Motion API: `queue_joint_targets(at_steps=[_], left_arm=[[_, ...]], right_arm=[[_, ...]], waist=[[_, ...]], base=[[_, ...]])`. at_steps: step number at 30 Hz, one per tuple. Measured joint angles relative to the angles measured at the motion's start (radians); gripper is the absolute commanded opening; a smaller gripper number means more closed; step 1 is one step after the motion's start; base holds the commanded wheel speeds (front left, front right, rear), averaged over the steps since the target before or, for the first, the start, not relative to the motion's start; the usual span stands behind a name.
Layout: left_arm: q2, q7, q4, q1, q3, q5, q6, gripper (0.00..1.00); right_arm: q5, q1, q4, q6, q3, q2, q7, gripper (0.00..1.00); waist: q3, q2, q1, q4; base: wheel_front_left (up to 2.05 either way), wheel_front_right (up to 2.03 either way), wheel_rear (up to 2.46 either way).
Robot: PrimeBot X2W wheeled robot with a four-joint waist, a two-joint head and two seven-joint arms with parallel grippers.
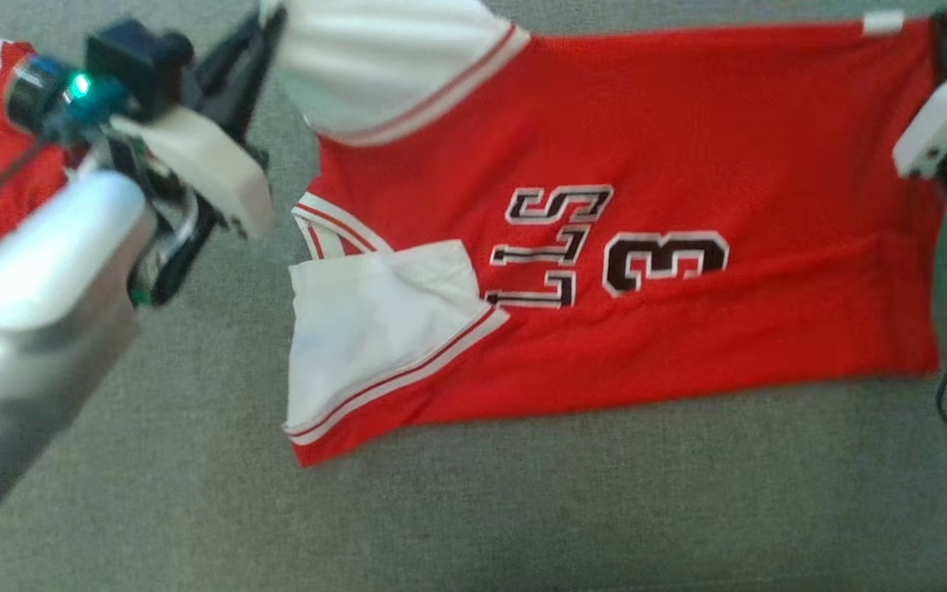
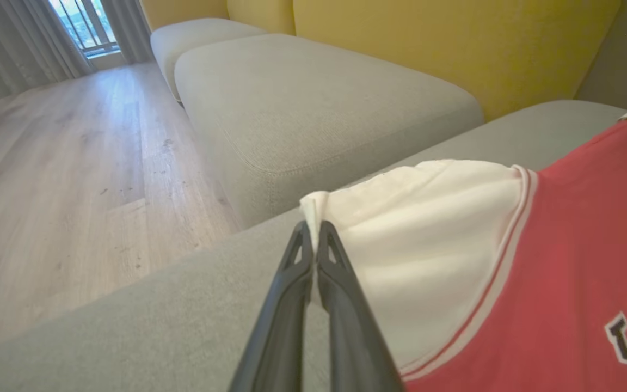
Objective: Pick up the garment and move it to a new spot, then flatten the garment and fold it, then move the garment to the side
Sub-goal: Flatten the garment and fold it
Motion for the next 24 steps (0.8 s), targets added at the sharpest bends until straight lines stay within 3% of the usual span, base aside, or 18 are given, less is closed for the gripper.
queue_joint_targets(at_steps=[16,24], left_arm=[[-0.132,-0.149,0.319,-0.27,0.056,0.056,-0.079,0.0],[-0.168,-0.178,0.409,-0.262,0.044,0.075,-0.137,0.0]], right_arm=[[0.001,-0.242,0.066,0.0,0.035,-0.008,-0.173,0.0],[0.023,-0.237,0.15,0.0,0.098,-0.008,-0.209,0.0]], waist=[[0.057,0.0,0.0002,-0.02],[0.028,0.0,0.0,-0.016]], base=[[0.0,0.0,0.0],[0.0,0.0,0.0]])
